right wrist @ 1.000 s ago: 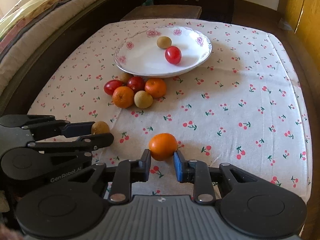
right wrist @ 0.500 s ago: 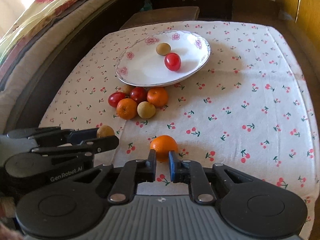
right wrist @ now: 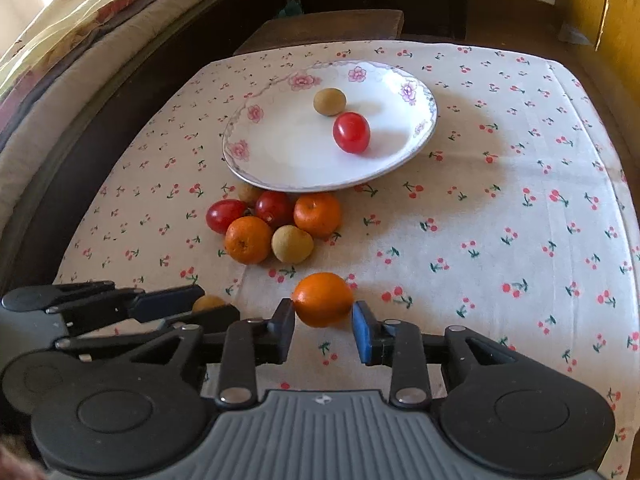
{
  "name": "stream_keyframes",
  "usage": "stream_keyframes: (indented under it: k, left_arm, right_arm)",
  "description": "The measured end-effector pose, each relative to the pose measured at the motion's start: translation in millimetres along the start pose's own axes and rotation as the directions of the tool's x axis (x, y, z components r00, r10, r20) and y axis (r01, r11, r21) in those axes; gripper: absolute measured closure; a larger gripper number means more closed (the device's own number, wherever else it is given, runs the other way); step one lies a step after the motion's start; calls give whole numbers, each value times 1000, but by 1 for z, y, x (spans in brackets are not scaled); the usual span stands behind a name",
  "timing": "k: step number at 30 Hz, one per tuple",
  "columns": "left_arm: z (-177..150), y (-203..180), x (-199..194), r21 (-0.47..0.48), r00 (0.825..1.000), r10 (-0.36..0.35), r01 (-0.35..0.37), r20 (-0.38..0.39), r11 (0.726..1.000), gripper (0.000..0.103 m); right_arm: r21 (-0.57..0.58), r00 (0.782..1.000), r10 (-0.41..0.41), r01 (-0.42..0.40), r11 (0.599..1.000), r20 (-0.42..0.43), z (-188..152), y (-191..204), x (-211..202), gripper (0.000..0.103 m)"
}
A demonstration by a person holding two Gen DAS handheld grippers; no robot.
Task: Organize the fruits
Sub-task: 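Lift the mandarin and kiwi and carry both toward the white bowl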
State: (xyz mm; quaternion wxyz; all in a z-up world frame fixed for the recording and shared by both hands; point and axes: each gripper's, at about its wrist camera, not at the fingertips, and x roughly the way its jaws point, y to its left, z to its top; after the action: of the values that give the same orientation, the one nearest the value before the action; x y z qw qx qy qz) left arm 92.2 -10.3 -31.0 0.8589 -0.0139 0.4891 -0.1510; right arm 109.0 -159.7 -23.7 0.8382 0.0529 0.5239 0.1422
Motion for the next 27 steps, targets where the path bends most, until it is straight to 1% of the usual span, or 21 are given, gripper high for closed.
stream_keyframes:
  k: [2,10,12,13,16,21,27]
  left_arm:
    - [-1,0,3,1,1000,1,-1,-9,1000,64]
    - [-2,-2,4,18,1000,19,-19,2,1000,62]
    - [-4,-4,3,27,1000,26,-26,1,999,62]
    - [-4,-4,3,29,1000,26,-26,1,999,65]
    - [-4,-2,2,15,1000,16,-16,-1,1000,67]
    - [-3,-2,-1,6,1000,18,-18,2,1000,68]
    - [1,-3,-8,-7,1000,8,-8,22,1000,68]
  right_arm:
    - [-1,1000,-4,4,1000,0,3,2,3,70]
    - [-33,1000,-20,21,999,6,12,9,14,68]
    - [-52,1000,-27,28,998,6,12,12,17,68]
    - [-57,999,-31,32,998,10,12,13,17,68]
    - [-72,999,-29,30,997,13,11,14,16,68]
    - [-64,999,-19,20,998,27,9,13,7,68]
    - [-49,998,-7,10,999,66,10,11,-10,68]
